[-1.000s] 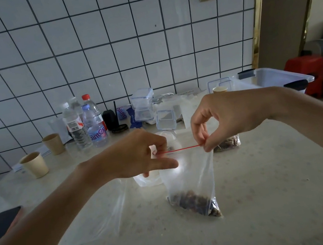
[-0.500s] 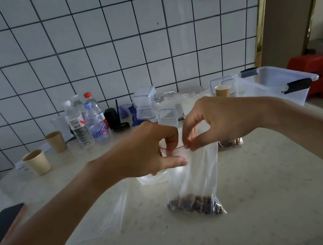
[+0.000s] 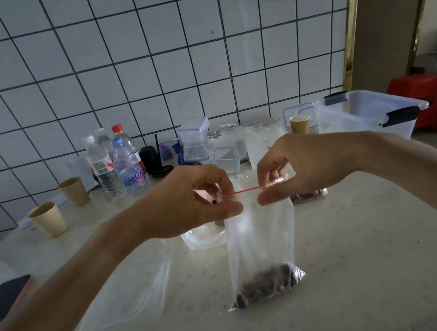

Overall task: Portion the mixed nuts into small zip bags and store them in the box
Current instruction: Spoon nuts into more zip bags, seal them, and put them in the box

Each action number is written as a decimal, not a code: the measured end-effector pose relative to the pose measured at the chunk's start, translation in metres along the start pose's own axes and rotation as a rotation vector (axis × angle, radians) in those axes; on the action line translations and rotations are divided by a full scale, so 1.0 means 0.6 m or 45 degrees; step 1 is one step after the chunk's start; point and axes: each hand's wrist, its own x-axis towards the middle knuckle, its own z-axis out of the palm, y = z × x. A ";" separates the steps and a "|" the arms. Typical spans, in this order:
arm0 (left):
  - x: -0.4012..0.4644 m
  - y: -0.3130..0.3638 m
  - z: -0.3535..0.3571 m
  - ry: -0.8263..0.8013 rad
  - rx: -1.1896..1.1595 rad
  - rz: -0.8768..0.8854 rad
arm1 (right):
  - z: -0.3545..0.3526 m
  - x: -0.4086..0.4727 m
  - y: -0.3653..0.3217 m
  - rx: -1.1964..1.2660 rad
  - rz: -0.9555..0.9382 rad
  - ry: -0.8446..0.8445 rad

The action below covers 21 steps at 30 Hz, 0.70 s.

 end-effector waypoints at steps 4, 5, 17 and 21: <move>-0.017 -0.021 -0.003 0.055 -0.077 -0.050 | 0.001 -0.002 0.016 -0.059 0.024 0.039; -0.021 -0.027 -0.003 0.087 -0.123 -0.067 | 0.002 -0.001 0.016 -0.038 0.006 0.075; -0.033 -0.099 0.062 0.742 -0.547 -0.136 | 0.053 0.027 0.008 0.122 -0.106 0.443; -0.036 -0.113 0.096 0.925 -0.612 -0.186 | 0.104 0.042 0.027 0.253 -0.127 0.812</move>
